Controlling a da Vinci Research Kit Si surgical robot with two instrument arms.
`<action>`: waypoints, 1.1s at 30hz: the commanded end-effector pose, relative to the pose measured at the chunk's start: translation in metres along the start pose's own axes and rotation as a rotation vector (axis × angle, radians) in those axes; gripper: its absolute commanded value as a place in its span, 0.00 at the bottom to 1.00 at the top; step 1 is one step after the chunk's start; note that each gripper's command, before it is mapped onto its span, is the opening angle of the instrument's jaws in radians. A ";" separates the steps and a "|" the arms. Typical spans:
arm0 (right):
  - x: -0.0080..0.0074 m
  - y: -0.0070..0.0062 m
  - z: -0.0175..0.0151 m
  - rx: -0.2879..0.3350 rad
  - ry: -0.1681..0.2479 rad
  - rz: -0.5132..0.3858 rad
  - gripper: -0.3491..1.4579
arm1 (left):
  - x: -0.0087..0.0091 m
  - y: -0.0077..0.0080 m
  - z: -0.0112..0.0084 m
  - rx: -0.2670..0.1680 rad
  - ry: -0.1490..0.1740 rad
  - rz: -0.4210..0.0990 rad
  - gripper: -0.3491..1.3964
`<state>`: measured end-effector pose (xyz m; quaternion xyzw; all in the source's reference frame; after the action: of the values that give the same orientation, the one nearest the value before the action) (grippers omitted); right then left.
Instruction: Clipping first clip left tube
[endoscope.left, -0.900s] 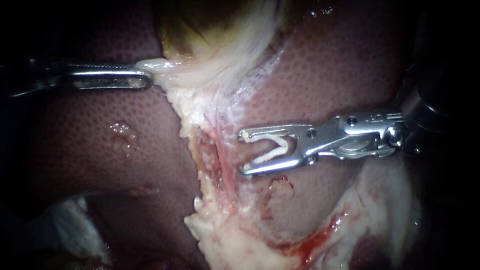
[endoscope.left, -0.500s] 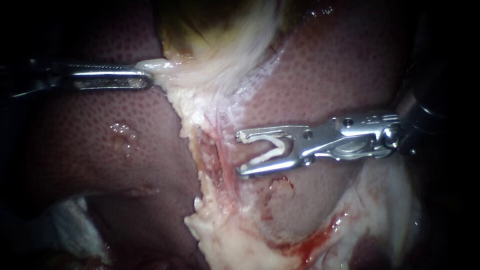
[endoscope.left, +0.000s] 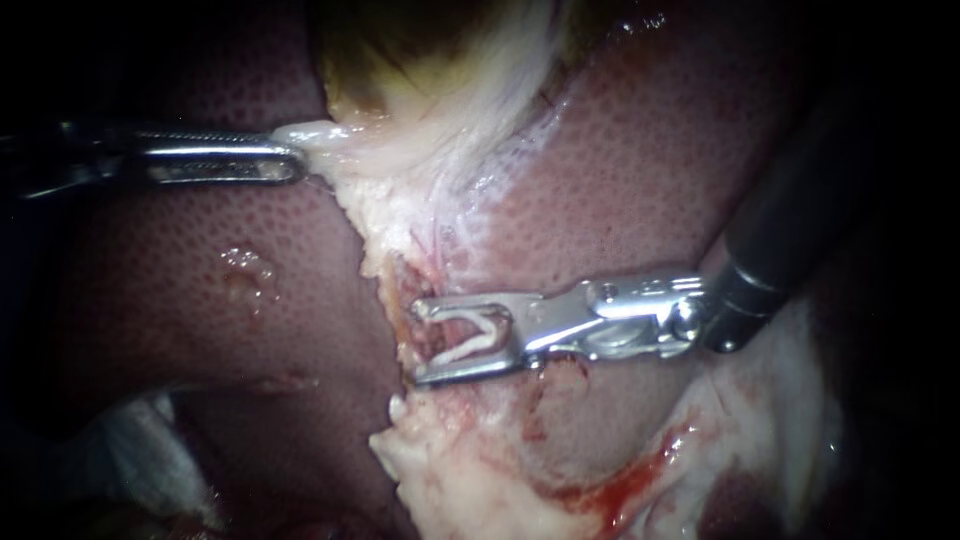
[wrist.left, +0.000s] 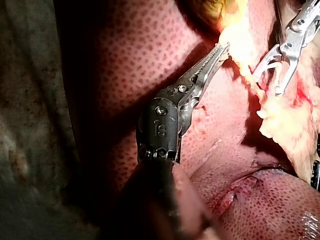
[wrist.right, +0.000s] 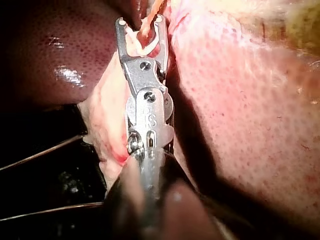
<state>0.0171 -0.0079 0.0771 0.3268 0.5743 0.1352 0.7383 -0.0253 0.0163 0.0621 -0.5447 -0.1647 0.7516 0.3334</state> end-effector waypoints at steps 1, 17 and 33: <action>-0.0003 0.0001 0.0003 0.005 -0.001 0.003 0.42 | 0.0000 0.0001 0.0000 -0.002 0.000 0.000 0.00; -0.0021 0.0004 0.0038 0.040 -0.009 0.035 0.41 | -0.0003 0.0003 0.0006 -0.006 0.000 0.002 0.00; -0.0026 0.0001 0.0037 0.076 -0.038 0.121 0.00 | -0.0004 0.0005 0.0007 -0.008 0.000 0.003 0.00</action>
<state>0.0199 -0.0106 0.0796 0.3917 0.5441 0.1513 0.7263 -0.0261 0.0158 0.0623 -0.5462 -0.1667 0.7515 0.3301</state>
